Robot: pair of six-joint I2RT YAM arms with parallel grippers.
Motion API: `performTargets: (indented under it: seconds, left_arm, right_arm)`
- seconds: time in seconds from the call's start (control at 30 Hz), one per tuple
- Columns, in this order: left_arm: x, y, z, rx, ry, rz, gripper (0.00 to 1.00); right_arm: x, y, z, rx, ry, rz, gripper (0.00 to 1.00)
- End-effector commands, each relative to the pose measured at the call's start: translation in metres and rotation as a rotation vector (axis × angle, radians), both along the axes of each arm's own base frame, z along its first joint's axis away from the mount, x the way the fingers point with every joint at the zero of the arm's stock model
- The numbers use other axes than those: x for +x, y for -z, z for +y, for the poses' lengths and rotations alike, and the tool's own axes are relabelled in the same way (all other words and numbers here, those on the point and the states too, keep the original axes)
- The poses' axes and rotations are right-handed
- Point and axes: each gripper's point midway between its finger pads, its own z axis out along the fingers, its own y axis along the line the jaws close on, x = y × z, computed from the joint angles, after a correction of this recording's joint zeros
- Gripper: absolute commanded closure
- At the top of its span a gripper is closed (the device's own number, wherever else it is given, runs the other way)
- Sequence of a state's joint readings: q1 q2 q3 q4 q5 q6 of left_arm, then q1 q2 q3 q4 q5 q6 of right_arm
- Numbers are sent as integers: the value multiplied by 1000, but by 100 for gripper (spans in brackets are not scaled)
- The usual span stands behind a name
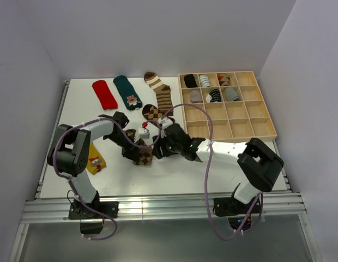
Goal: Roll the socks
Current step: Roll the sock at the center of the board.
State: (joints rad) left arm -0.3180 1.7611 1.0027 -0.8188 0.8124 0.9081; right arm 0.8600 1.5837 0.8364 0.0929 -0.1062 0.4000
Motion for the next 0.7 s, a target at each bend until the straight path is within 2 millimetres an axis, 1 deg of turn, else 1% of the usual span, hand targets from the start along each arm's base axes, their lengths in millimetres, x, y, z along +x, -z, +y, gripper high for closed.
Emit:
performTargets:
  seconds: [0.0,0.03,0.07,0.1,0.13,0.27,0.33,0.43,0.53,0.67]
  left_arm:
    - [-37,11,20,97,41,221,100]
    - [-32,9,19,94,48,220,100]
    - [-33,10,20,98,46,236,100]
    - [-33,14,20,104,48,259,100]
    - [-35,12,20,102,57,277,100]
    - [-38,17,21,112,61,337,100]
    - [-37,18,21,114,60,346,100]
    - [-36,20,22,119,56,353,100]
    - [-35,23,23,128,52,353,99]
    - [-35,27,25,141,49,351,100]
  right_arm:
    - [-5,-26,29,-57,-98,-282,37]
    - [-11,-25,36,-57,-124,-293,37]
    - [-17,-21,44,-60,-151,-300,37]
    - [-19,-20,47,-64,-173,-315,36]
    - [-20,-20,51,-59,-183,-329,36]
    - [-23,-11,62,-101,-221,-358,33]
    - [-28,-12,69,-84,-249,-363,31]
    - [-32,-7,75,-75,-278,-351,30]
    - [-36,-11,79,-43,-281,-351,30]
    - [-51,-26,80,34,-324,-341,29]
